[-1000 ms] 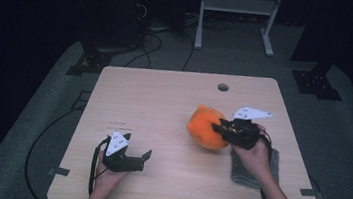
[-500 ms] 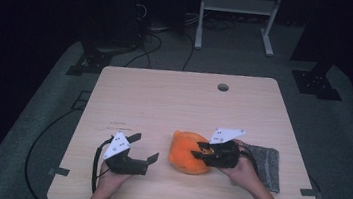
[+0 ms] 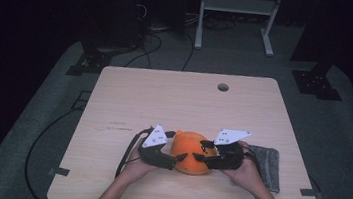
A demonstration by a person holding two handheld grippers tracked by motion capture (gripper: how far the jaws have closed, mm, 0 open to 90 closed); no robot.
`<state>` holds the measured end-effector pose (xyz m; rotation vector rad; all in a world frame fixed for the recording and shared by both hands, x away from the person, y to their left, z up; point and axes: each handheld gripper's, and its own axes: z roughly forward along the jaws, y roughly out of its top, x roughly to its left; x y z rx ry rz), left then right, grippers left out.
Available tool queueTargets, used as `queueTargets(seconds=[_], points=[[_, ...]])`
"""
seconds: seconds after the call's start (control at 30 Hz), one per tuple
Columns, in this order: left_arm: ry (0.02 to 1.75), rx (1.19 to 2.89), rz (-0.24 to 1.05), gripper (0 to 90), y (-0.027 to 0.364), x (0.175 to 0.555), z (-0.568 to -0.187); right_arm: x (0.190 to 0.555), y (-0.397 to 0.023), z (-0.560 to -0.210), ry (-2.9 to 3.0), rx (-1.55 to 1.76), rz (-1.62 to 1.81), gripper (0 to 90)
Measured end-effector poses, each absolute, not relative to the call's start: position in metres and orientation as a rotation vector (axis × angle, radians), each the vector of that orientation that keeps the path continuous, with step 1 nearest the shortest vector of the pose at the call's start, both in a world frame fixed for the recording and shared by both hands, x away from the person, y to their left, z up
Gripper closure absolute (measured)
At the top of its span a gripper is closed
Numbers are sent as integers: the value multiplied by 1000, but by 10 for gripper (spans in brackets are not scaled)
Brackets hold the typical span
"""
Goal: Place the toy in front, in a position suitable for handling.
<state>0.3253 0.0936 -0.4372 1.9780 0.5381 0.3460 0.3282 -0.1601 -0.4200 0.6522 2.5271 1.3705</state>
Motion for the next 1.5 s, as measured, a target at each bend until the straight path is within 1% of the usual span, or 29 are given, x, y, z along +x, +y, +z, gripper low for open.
queueTargets(seconds=[0.03, 0.1, 0.13, 0.2, 0.23, 0.37, 0.47, 0.53, 0.63, 0.73, 0.87, 0.93, 1.03, 1.07, 1.1, 1.13, 1.17, 1.2, 1.33, 1.4, 1.5], points=[[546, 1980, 322, 157, 92, 326, -440, 327, -162, -417, 2520, 656, 1364, 418], [551, 1963, 324, 162, 92, 323, -443, 325, -166, -413, 2514, 656, 1371, 411], [554, 1968, 330, 162, 92, 321, -444, 322, -176, -407, 2507, 658, 1371, 396], [577, 1972, 328, 162, 93, 316, -444, 319, -189, -404, 2464, 684, 1351, 395], [586, 1972, 328, 163, 94, 314, -445, 319, -203, -404, 2439, 741, 1315, 393], [593, 1994, 358, 162, 95, 302, -445, 327, -252, -419, 2347, 960, 1136, 397], [572, 2015, 386, 158, 94, 295, -444, 333, -281, -433, 2335, 1126, 1162, 415], [553, 2026, 392, 146, 94, 294, -441, 336, -288, -440, 2346, 1186, 1149, 416], [551, 2014, 410, 125, 93, 297, -437, 343, -289, -447, 2382, 1214, 1074, 420], [538, 1971, 436, 100, 93, 303, -430, 348, -286, -457, 2416, 1234, 1006, 415], [499, 1954, 447, 86, 91, 312, -421, 348, -282, -466, 2450, 1217, 943, 379], [503, 1974, 428, 80, 89, 319, -420, 348, -280, -468, 2450, 1183, 931, 368], [517, 2025, 360, 63, 87, 326, -425, 348, -280, -470, 2446, 1160, 923, 374], [514, 2056, 328, 63, 85, 327, -427, 347, -279, -470, 2444, 1154, 918, 390], [504, 2105, 284, 62, 83, 327, -432, 347, -279, -470, 2443, 1156, 918, 434], [494, 2126, 306, 52, 82, 325, -435, 346, -279, -469, 2436, 1164, 916, 533], [480, 2123, 333, 53, 82, 320, -438, 346, -279, -469, 2431, 1169, 916, 578], [482, 2114, 336, 74, 84, 317, -439, 345, -277, -468, 2417, 1193, 913, 626], [537, 2087, 369, 202, 92, 305, -441, 347, -277, -468, 2393, 1245, 929, 703], [557, 2077, 372, 223, 93, 302, -441, 348, -282, -467, 2394, 1294, 967, 752], [579, 2066, 363, 246, 94, 300, -438, 345, -286, -458, 2387, 1334, 1069, 772]])
